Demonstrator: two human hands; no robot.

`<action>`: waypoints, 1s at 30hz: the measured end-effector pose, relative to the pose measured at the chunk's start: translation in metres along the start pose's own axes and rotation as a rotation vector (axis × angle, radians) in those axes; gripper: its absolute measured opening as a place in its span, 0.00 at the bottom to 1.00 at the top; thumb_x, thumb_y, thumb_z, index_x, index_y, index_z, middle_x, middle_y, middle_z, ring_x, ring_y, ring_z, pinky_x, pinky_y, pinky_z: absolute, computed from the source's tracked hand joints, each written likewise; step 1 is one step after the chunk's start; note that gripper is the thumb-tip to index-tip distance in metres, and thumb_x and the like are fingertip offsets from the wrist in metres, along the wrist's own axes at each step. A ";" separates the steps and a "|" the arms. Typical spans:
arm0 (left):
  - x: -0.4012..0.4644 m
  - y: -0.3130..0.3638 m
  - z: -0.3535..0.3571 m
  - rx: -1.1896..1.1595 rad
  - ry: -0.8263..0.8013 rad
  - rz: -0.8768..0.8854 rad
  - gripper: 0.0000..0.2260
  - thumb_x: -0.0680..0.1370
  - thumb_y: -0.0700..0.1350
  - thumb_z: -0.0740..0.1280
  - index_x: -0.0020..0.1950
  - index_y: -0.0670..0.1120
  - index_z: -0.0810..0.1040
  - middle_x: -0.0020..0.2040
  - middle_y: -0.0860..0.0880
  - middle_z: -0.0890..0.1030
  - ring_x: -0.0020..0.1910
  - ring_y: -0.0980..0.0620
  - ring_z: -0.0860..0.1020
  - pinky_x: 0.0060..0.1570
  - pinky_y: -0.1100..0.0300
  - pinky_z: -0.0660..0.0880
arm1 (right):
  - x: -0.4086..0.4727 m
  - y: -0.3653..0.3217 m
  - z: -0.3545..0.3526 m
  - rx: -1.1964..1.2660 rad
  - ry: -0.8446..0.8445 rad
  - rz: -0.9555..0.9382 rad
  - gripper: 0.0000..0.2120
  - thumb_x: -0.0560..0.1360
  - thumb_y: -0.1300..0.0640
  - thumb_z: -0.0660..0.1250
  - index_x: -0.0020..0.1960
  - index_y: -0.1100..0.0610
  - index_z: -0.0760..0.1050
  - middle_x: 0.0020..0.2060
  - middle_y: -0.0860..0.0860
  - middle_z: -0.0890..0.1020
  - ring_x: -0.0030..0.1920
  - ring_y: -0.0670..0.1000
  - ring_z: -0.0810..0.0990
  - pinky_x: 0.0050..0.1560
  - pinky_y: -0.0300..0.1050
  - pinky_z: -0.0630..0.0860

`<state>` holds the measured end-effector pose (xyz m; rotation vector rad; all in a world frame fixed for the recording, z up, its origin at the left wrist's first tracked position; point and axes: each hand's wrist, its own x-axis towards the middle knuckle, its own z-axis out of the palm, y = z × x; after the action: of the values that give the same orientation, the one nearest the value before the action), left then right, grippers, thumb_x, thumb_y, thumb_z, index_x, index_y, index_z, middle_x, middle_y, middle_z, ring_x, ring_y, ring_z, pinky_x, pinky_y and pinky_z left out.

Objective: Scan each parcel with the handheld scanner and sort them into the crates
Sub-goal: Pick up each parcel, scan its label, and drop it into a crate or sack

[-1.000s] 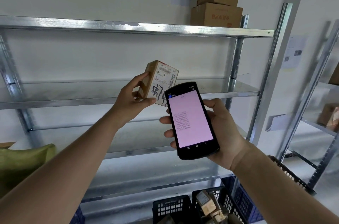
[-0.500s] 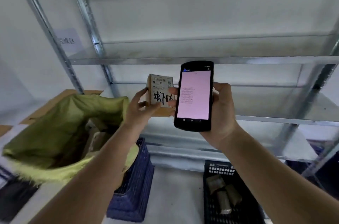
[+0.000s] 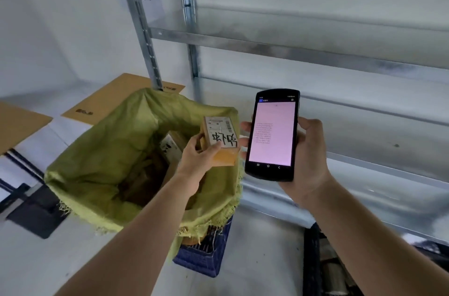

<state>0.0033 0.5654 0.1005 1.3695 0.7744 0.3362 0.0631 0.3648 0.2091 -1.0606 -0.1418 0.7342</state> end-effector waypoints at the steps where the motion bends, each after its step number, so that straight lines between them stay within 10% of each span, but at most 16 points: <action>1: 0.014 -0.002 -0.010 0.005 0.002 -0.020 0.29 0.76 0.51 0.78 0.74 0.55 0.72 0.62 0.49 0.83 0.60 0.47 0.83 0.64 0.46 0.79 | 0.013 0.005 0.010 -0.010 0.008 0.005 0.31 0.82 0.43 0.47 0.69 0.60 0.79 0.63 0.65 0.84 0.54 0.64 0.84 0.65 0.66 0.75; 15: 0.149 -0.006 -0.067 0.121 0.188 -0.171 0.25 0.87 0.56 0.60 0.84 0.52 0.63 0.82 0.49 0.67 0.77 0.45 0.69 0.72 0.49 0.67 | 0.140 0.040 0.044 -0.075 0.007 0.056 0.30 0.83 0.44 0.47 0.73 0.58 0.76 0.62 0.66 0.84 0.53 0.65 0.83 0.56 0.58 0.79; 22: 0.155 -0.002 -0.043 0.049 0.174 -0.199 0.12 0.87 0.54 0.59 0.66 0.54 0.78 0.59 0.54 0.78 0.56 0.51 0.75 0.55 0.56 0.73 | 0.148 0.048 0.023 -0.036 0.080 0.068 0.29 0.84 0.45 0.47 0.72 0.58 0.76 0.60 0.65 0.85 0.53 0.64 0.84 0.52 0.56 0.80; 26: 0.144 0.006 -0.005 0.066 -0.011 -0.166 0.21 0.85 0.56 0.59 0.76 0.53 0.74 0.69 0.53 0.76 0.67 0.49 0.74 0.75 0.47 0.68 | 0.130 0.046 0.004 0.009 0.172 0.033 0.30 0.83 0.45 0.47 0.70 0.59 0.77 0.61 0.66 0.84 0.53 0.66 0.83 0.57 0.61 0.78; 30: 0.124 0.007 0.046 0.125 -0.143 -0.128 0.08 0.86 0.53 0.59 0.49 0.57 0.75 0.43 0.56 0.71 0.44 0.53 0.70 0.47 0.57 0.70 | 0.098 0.047 -0.030 0.079 0.262 -0.007 0.29 0.83 0.45 0.46 0.67 0.57 0.80 0.61 0.65 0.85 0.52 0.64 0.84 0.59 0.62 0.78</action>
<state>0.1235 0.6108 0.0709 1.4362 0.7701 0.0898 0.1281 0.4148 0.1323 -1.0701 0.1073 0.5832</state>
